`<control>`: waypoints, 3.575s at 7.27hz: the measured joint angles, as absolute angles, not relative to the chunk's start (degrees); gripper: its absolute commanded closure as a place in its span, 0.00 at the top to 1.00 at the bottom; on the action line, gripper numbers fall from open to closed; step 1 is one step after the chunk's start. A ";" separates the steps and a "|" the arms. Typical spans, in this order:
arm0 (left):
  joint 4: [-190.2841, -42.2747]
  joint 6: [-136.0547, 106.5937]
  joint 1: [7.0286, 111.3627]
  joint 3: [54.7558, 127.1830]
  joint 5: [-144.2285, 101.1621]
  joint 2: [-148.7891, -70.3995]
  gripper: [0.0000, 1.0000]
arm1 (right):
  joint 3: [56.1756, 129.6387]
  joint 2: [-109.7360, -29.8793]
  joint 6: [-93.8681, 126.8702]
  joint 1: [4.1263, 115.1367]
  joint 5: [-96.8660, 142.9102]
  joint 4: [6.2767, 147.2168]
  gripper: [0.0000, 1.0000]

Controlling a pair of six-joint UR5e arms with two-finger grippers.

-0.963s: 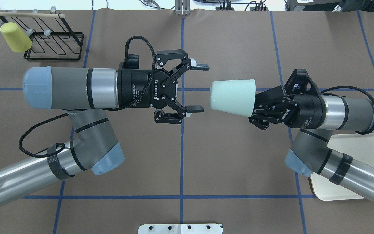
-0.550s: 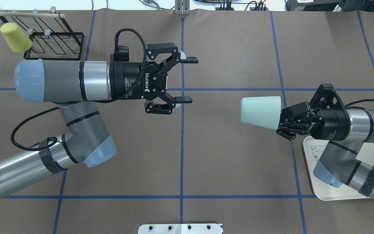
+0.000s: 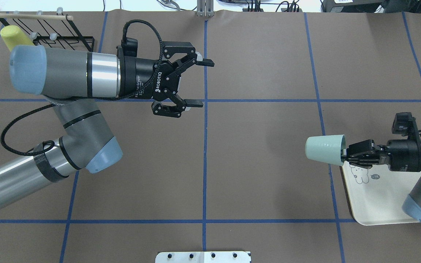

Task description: Left arm grabs green cup and hands to right arm on tray

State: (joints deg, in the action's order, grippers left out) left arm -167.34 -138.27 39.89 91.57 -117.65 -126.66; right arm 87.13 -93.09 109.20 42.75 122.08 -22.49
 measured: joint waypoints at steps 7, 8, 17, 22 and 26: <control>-160.10 -136.48 40.15 92.36 -118.21 -127.29 1.00 | 88.02 -105.22 73.90 62.95 135.41 12.42 0.00; -159.52 -136.49 40.16 92.78 -118.21 -127.30 1.00 | 89.48 -106.79 70.34 63.08 135.98 15.76 0.00; -157.09 -136.49 40.08 94.29 -117.97 -127.13 1.00 | 99.43 -111.93 67.85 56.03 138.04 37.03 0.00; -156.73 -136.54 40.04 94.37 -117.87 -127.35 1.00 | 100.81 -112.76 67.85 55.83 137.30 37.70 1.00; -155.54 -136.09 42.75 94.78 -118.64 -127.11 1.00 | 108.02 -115.75 67.17 62.97 138.30 37.69 1.00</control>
State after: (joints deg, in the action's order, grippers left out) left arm -155.54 -136.09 42.75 94.78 -118.64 -127.11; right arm 108.02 -115.75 67.17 62.97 138.30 37.69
